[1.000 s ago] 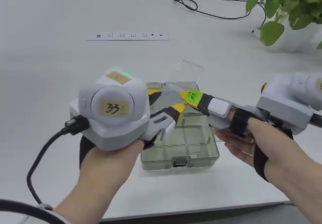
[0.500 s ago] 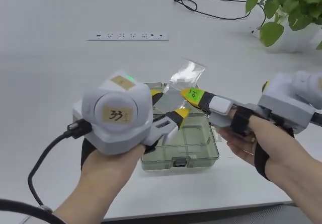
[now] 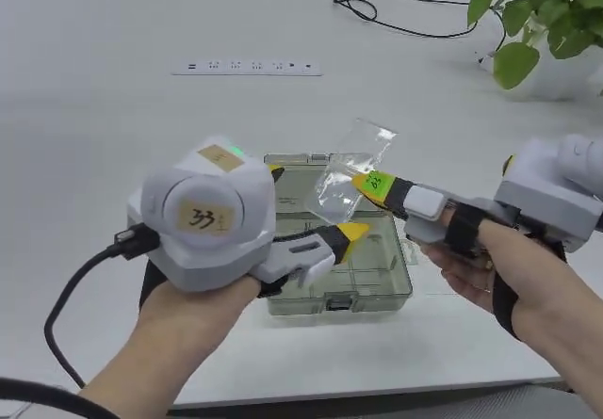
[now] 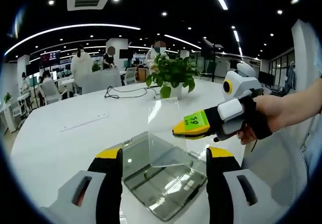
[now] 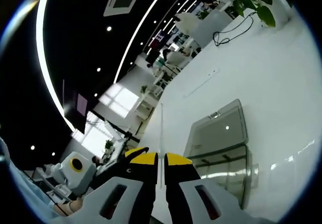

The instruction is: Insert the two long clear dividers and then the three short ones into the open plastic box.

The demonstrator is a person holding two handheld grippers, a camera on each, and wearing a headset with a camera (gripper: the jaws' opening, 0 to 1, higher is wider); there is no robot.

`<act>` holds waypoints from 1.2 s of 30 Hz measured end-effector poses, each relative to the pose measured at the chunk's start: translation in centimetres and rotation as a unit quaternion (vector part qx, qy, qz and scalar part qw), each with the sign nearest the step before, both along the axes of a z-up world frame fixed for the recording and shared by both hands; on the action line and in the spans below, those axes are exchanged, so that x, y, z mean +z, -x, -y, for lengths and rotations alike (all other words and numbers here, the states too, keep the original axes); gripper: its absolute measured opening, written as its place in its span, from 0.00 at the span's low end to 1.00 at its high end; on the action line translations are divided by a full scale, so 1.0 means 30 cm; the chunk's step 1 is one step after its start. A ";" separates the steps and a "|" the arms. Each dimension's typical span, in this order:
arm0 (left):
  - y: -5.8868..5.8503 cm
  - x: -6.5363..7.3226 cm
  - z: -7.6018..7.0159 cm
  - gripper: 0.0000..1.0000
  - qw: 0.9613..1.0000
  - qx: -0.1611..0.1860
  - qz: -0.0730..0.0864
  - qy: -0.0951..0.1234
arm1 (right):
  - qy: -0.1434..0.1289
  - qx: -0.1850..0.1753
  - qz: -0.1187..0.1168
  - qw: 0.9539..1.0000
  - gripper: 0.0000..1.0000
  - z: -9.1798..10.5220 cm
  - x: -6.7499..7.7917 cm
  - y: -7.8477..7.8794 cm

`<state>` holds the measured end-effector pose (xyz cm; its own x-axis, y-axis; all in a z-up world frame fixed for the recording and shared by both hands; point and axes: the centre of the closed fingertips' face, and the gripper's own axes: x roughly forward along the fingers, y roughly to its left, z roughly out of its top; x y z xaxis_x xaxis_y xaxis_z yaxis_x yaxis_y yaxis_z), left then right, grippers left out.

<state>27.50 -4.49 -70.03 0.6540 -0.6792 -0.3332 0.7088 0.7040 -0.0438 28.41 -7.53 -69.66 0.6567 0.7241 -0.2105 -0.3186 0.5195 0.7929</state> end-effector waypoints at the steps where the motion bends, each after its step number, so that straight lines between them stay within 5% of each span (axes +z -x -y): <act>1: 0.003 0.000 -0.005 0.71 1.000 0.002 -0.001 0.000 | 0.001 0.004 -0.002 1.000 0.06 0.003 0.000 0.004; 6: 0.027 0.002 -0.049 0.78 1.000 0.011 0.010 -0.018 | 0.008 0.020 -0.006 1.000 0.06 0.019 0.005 0.017; 12: 0.066 0.005 -0.082 0.99 0.999 0.003 0.016 -0.033 | 0.021 0.049 -0.016 0.998 0.06 0.030 0.024 0.041; 19: 0.100 -0.023 -0.122 1.00 0.998 0.000 -0.008 -0.062 | 0.045 0.083 -0.036 0.995 0.06 0.046 0.017 0.062; 27: 0.102 -0.016 -0.161 1.00 0.999 0.001 -0.002 -0.054 | 0.073 0.093 -0.063 0.991 0.05 0.061 -0.012 0.078; 36: 0.103 -0.050 -0.218 1.00 0.994 -0.091 0.001 -0.065 | 0.110 0.064 -0.110 0.986 0.05 0.077 -0.040 0.097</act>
